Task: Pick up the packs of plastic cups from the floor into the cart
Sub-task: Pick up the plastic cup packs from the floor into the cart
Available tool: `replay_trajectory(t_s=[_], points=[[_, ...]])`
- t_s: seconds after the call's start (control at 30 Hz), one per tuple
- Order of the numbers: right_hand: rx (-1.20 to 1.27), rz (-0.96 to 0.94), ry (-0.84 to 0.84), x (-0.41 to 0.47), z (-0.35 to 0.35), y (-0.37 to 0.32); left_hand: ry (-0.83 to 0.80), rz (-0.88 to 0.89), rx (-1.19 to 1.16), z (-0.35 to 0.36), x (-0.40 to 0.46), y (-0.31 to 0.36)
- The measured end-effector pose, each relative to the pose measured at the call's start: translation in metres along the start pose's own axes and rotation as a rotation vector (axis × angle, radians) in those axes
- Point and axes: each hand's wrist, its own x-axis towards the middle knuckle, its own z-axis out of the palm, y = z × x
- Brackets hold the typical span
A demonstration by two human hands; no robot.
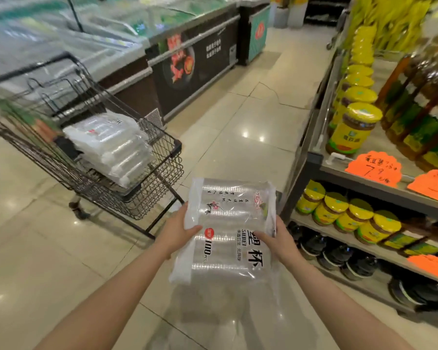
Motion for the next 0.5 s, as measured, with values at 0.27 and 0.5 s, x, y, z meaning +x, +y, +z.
replay_trajectory(t_s=[0.27, 0.5], points=[[-0.081, -0.094, -0.045, 0.024, 0.115, -0.104, 0.098, -0.005, -0.027, -0.115, 0.010, -0.094], [-0.060, -0.117, -0.064, 0.043, 0.231, -0.192, 0.121, -0.002, -0.025, -0.226, 0.040, -0.184]])
